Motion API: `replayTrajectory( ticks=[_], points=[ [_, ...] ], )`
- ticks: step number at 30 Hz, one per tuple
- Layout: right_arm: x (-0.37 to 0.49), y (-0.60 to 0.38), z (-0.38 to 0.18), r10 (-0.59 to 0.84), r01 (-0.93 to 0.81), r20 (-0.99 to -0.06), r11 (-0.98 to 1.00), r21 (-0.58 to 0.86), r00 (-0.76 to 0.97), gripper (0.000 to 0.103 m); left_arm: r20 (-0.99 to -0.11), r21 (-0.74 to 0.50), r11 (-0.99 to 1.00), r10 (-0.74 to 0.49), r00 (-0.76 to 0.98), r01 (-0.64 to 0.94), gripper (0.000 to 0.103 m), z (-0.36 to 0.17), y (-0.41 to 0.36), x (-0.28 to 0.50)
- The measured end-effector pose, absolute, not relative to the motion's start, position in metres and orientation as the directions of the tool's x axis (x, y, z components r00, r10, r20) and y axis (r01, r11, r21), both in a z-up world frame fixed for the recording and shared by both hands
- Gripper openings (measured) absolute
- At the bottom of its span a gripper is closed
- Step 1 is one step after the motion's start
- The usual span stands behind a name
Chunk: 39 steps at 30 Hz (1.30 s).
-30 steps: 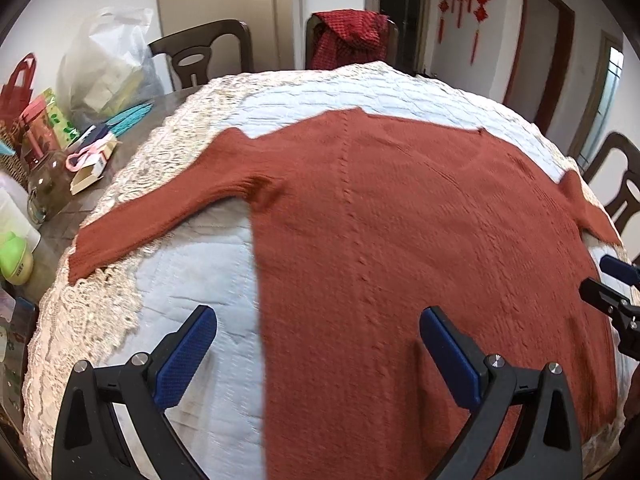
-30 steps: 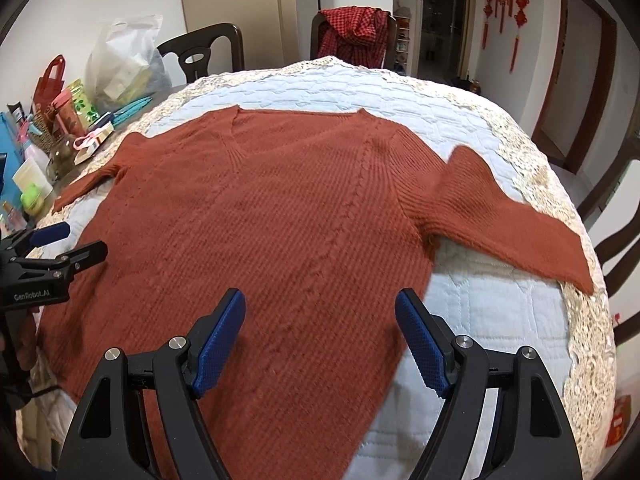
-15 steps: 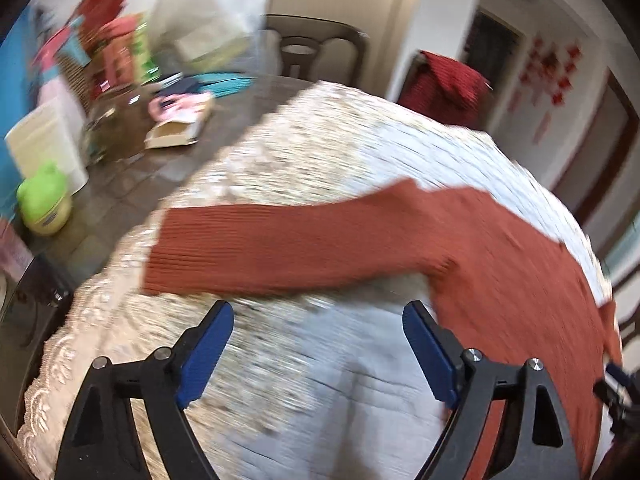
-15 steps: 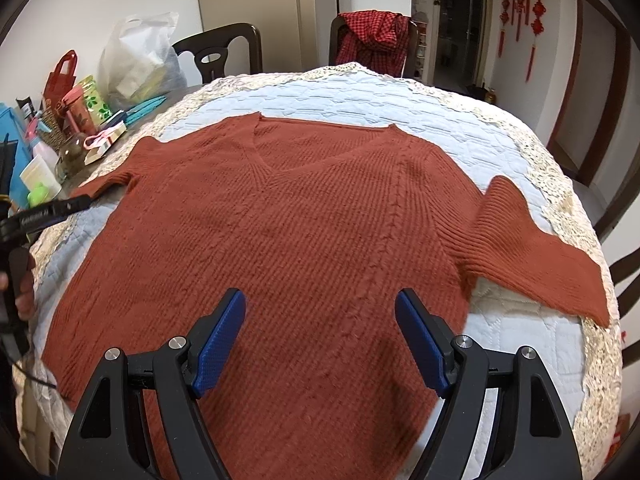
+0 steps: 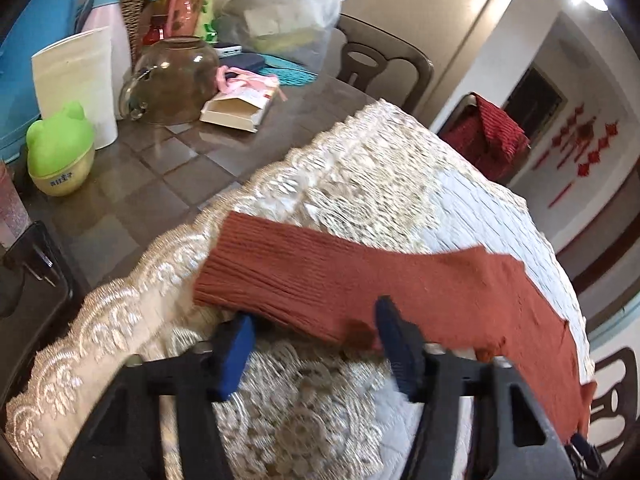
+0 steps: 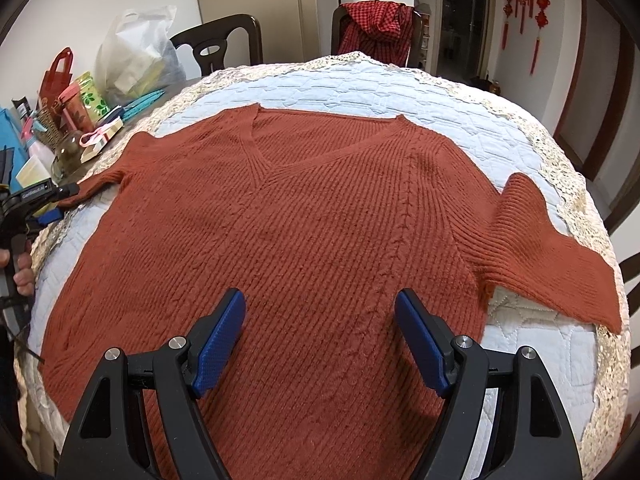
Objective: Fold small clothes
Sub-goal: 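Move the left tool to a sweater sleeve cuff and grasp it, then fold the held sleeve across the sweater body and open the left tool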
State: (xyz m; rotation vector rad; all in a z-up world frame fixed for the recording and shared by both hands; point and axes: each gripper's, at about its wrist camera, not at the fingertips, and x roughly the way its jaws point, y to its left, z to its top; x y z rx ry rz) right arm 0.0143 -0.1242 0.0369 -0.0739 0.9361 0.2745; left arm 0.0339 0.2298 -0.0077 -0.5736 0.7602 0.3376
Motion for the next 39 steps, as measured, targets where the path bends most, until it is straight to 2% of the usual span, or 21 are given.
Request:
replayTrajectory(
  ticks=[1, 4, 7, 10, 14, 18, 22, 25, 27, 29, 30, 31, 32, 34, 35, 37, 39],
  points=[
    [0.015, -0.125, 0.037, 0.201, -0.263, -0.803, 0.963, 0.058, 0.561, 0.077, -0.732, -0.357, 0.792, 0.092, 0.675, -0.495, 0.036, -0.009, 0.233, 0.035],
    [0.015, -0.128, 0.037, 0.204, -0.257, -0.801, 0.964, 0.065, 0.562, 0.077, -0.74, -0.343, 0.793, 0.102, 0.664, -0.504, 0.016, -0.007, 0.238, 0.04],
    [0.015, -0.131, 0.037, 0.212, -0.253, -0.8, 0.964, 0.077, 0.561, 0.077, -0.722, -0.327, 0.821, 0.103, 0.685, -0.468, 0.009, 0.009, 0.233, 0.044],
    [0.014, -0.134, 0.039, 0.221, -0.253, -0.794, 0.963, 0.088, 0.566, 0.077, -0.673, -0.339, 0.864, 0.053, 0.738, -0.372, 0.007, 0.036, 0.214, 0.051],
    [0.011, -0.137, 0.041, 0.229, -0.248, -0.787, 0.964, 0.099, 0.573, 0.077, -0.59, -0.343, 0.924, -0.071, 0.804, -0.17, 0.007, 0.078, 0.165, 0.066],
    [0.009, -0.141, 0.043, 0.231, -0.239, -0.783, 0.965, 0.108, 0.578, 0.077, -0.552, -0.345, 0.938, -0.236, 0.8, 0.039, 0.007, 0.097, 0.101, 0.087],
    [0.008, -0.147, 0.043, 0.23, -0.221, -0.781, 0.968, 0.121, 0.581, 0.077, -0.567, -0.363, 0.911, -0.382, 0.73, 0.195, 0.008, 0.081, 0.041, 0.107],
    [0.008, -0.15, 0.043, 0.231, -0.21, -0.784, 0.969, 0.132, 0.577, 0.077, -0.629, -0.398, 0.882, -0.462, 0.626, 0.252, 0.008, 0.047, 0.013, 0.125],
    [0.009, -0.152, 0.044, 0.235, -0.206, -0.784, 0.969, 0.139, 0.575, 0.077, -0.675, -0.398, 0.883, -0.465, 0.573, 0.248, 0.011, 0.029, 0.005, 0.128],
    [0.01, -0.154, 0.045, 0.248, -0.205, -0.781, 0.966, 0.156, 0.574, 0.077, -0.674, -0.433, 0.865, -0.497, 0.547, 0.253, 0.022, 0.026, 0.01, 0.12],
    [0.01, -0.155, 0.046, 0.255, -0.206, -0.777, 0.965, 0.164, 0.575, 0.077, -0.662, -0.434, 0.864, -0.499, 0.559, 0.257, 0.032, 0.03, 0.014, 0.115],
    [0.011, -0.155, 0.048, 0.271, -0.21, -0.771, 0.961, 0.18, 0.576, 0.077, -0.646, -0.425, 0.867, -0.491, 0.585, 0.259, 0.038, 0.035, 0.021, 0.107],
    [0.013, -0.154, 0.049, 0.286, -0.214, -0.767, 0.957, 0.197, 0.574, 0.076, -0.632, -0.409, 0.876, -0.475, 0.613, 0.257, 0.038, 0.041, 0.028, 0.1],
    [0.02, -0.15, 0.051, 0.338, -0.227, -0.756, 0.941, 0.252, 0.56, 0.065, -0.618, -0.363, 0.904, -0.415, 0.667, 0.226, 0.038, 0.051, 0.045, 0.093],
    [0.024, -0.148, 0.052, 0.356, -0.232, -0.753, 0.934, 0.271, 0.553, 0.062, -0.623, -0.333, 0.922, -0.372, 0.688, 0.197, 0.038, 0.054, 0.052, 0.092],
    [0.039, -0.138, 0.052, 0.392, -0.242, -0.748, 0.92, 0.309, 0.536, 0.049, -0.646, -0.277, 0.952, -0.283, 0.709, 0.128, 0.038, 0.053, 0.067, 0.096],
    [0.053, -0.129, 0.049, 0.407, -0.238, -0.758, 0.913, 0.33, 0.51, 0.048, -0.665, -0.254, 0.964, -0.233, 0.709, 0.079, 0.038, 0.048, 0.081, 0.102]
  ],
)
